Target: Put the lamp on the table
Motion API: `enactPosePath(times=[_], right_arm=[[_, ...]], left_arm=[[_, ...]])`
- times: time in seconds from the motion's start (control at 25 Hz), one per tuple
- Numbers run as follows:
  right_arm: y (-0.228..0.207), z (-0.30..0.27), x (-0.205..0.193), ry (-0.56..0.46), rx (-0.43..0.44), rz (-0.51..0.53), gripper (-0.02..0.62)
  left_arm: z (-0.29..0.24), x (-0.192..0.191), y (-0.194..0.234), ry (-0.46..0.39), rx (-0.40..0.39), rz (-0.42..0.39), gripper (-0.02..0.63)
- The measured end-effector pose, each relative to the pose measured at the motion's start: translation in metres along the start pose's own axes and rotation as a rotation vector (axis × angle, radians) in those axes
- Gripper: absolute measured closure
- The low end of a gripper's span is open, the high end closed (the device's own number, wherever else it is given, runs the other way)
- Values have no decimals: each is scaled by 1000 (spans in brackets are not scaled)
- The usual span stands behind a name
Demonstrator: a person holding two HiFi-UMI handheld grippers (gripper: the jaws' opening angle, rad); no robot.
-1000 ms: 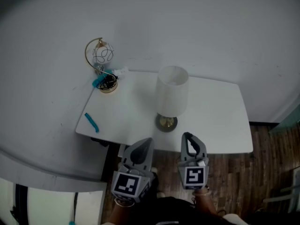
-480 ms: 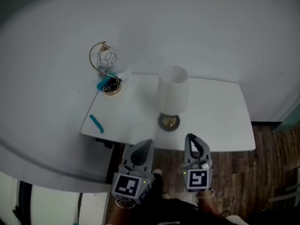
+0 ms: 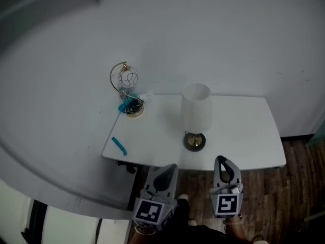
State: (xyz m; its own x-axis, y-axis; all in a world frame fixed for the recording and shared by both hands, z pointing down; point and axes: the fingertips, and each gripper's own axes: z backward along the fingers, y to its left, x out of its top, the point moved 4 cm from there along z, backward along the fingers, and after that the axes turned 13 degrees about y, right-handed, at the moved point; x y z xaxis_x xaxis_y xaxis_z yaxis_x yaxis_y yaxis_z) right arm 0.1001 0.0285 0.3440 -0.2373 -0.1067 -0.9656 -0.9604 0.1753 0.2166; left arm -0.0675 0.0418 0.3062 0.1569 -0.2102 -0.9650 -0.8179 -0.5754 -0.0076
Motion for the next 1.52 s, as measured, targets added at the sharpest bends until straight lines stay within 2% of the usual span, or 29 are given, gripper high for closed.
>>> enactPosePath(times=[0.76,1.52], right_arm=[[10,31,14,-4,-34,67,598],[8,21,-2,19,-40,31,598]], left_arm=[[16,6,-11,-34,-44,0,606],[14,-3,-9,-13,-43,-21,606]])
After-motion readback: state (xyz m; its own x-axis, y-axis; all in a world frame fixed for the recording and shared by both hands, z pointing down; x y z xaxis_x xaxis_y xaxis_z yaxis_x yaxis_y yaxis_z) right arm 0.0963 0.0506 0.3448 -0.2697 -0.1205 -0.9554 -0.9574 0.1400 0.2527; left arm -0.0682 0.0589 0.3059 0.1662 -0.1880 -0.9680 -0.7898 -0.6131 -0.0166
